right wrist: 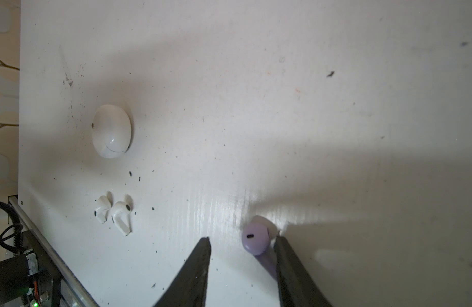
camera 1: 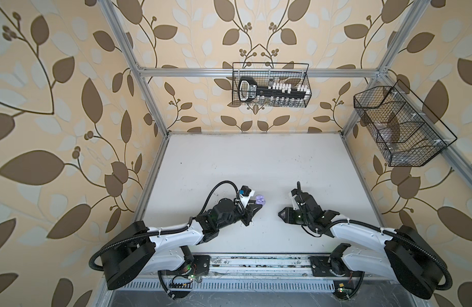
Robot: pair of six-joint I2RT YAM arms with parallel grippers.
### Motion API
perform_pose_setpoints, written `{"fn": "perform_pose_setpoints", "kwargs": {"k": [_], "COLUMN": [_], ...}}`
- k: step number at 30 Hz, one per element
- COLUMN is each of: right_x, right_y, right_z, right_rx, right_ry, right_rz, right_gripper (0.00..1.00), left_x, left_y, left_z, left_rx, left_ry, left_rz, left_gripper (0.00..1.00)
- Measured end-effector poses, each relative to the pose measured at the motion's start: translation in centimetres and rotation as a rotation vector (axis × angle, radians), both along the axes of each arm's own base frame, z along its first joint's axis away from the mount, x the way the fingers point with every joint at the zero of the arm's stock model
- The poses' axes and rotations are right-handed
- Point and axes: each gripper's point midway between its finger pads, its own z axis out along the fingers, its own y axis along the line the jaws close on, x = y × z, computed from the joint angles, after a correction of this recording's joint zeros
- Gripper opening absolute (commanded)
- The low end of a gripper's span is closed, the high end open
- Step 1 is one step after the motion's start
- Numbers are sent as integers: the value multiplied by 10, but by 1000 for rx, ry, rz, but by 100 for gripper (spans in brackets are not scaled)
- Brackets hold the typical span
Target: Insert the wireless bluetooth earbuds into the charging case
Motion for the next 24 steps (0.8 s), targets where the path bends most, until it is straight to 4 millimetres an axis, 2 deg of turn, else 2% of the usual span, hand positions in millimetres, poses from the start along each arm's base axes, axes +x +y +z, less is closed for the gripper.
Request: {"fn": "perform_pose_setpoints", "kwargs": {"k": [11, 17, 19, 22, 24], "right_x": [8, 2, -9, -29, -38], "right_y": [6, 12, 27, 53, 63], "right_z": [0, 4, 15, 45, 62], "right_rx": [22, 43, 83, 181, 236], "right_ry": [-19, -13, -28, -76, -103], "right_rz": [1, 32, 95, 210, 251], "right_gripper": [42, 42, 43, 44, 44], "left_x": [0, 0, 0, 0, 0], "left_y": [0, 0, 0, 0, 0], "left_z": [0, 0, 0, 0, 0], "left_rx": [0, 0, 0, 0, 0], "left_ry": [0, 0, 0, 0, 0], "left_rz": [0, 0, 0, 0, 0], "left_gripper": [4, 4, 4, 4, 4]}}
